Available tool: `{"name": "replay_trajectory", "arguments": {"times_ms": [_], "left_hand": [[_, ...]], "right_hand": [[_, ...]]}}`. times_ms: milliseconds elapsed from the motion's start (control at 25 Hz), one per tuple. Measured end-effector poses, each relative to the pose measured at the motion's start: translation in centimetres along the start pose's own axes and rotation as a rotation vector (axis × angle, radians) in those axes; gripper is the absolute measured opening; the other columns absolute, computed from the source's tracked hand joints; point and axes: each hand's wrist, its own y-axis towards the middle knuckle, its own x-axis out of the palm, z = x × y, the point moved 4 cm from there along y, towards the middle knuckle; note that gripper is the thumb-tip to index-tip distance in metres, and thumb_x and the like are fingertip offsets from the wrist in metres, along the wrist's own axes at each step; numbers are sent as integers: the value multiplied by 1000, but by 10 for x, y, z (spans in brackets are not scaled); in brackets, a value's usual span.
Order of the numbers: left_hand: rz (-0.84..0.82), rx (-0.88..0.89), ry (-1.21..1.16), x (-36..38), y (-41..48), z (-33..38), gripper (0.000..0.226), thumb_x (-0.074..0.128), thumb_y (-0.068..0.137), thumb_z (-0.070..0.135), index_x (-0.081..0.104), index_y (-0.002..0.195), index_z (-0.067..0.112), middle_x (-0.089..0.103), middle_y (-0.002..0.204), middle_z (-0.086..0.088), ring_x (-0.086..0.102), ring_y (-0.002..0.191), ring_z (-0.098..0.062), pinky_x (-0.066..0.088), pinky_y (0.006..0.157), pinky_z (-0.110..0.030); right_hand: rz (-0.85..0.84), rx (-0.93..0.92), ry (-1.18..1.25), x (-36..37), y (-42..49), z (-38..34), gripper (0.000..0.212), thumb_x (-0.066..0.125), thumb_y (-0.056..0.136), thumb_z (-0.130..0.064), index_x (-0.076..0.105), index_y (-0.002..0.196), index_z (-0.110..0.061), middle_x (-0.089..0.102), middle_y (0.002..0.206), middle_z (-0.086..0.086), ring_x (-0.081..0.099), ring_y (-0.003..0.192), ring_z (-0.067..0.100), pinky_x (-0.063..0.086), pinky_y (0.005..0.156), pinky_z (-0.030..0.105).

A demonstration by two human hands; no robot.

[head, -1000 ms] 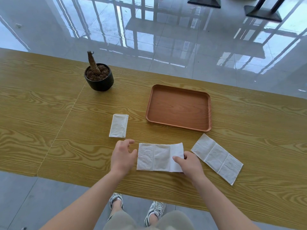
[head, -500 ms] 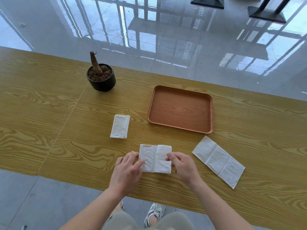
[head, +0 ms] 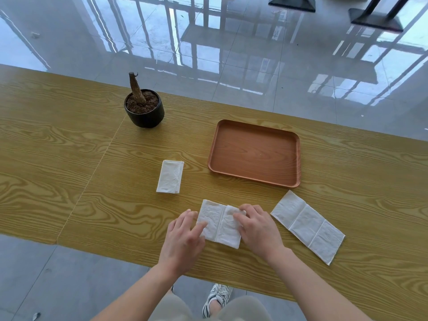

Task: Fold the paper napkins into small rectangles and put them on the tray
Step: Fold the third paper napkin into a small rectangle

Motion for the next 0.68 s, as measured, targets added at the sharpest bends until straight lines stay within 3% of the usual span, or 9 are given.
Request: {"name": "replay_trajectory", "arguments": {"times_ms": [120,200,280,400,520,680], "left_hand": [[39,60,-2,2,-1,7,35,69,78,17,67,112,21,61,128,-13,54,127,-34,49,94,-48],[53,113,-4,6,-6,12,33,66,81,21,66,113,20,60,129,-12,55,125,-33,47,98,-46],[42,165,11,14,-16,16,30,61,86,26,64,115,20,59,132,-12,53,128,-33,45,105,-47],[-20,228,70,28,-32,17,39,52,94,36,58,130,21,49,148,-13,41,142,-32,33,114,-49],[-107,224,143,36,-42,14,58,37,101,53,38,151,23,25,163,-8,19,151,-28,18,116,-49],[-168,227,191,38,-44,6,65,29,101,62,24,156,27,17,166,-2,11,153,-24,16,117,-51]], "right_hand": [[9,137,153,9,-17,-11,24,59,94,-30,64,117,-26,54,106,-5,49,96,16,50,85,32],[-6,211,331,16,-26,-19,30,62,94,-30,63,124,-27,55,107,-7,50,101,15,48,87,30],[44,235,355,16,-31,-18,31,67,92,-27,65,123,-26,57,107,-8,52,102,14,50,82,29],[98,159,285,15,-33,-13,30,77,85,-24,69,114,-24,60,100,-6,56,92,17,53,71,29],[84,31,180,17,-26,-11,25,76,85,-24,69,109,-23,57,91,-6,54,82,17,51,67,30],[52,-5,153,17,-21,-9,23,72,88,-28,68,110,-22,57,91,-6,53,81,15,49,67,28]]}}
